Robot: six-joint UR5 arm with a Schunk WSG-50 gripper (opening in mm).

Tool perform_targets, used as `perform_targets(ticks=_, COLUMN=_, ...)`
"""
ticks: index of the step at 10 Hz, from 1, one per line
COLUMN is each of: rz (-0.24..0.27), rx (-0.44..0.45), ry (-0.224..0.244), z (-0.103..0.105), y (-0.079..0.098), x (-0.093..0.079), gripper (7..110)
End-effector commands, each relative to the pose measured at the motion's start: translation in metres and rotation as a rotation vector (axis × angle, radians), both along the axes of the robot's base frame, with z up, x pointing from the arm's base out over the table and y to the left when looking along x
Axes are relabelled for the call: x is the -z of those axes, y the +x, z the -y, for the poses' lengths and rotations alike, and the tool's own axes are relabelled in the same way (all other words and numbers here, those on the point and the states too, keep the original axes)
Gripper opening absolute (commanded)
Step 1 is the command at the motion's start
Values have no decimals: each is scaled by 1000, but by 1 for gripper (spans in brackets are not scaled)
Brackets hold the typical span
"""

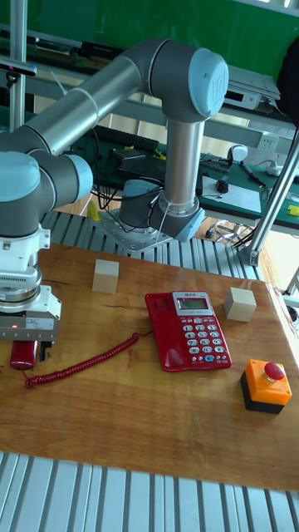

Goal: Place the handset of the telephone on the corresponding phone cradle

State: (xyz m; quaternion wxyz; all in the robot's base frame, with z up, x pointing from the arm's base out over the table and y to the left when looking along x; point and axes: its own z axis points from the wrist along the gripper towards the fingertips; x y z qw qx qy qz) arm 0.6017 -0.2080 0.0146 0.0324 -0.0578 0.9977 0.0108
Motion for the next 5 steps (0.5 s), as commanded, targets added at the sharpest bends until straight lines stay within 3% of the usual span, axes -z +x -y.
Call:
perform_targets(ticks=1, rz=8, rx=23, ry=5, z=1, y=2, x=-1, gripper=88)
perform_targets(ticks=5, rz=-12, rx=46, ry=0, z=-2, y=-17, x=-3, gripper=88)
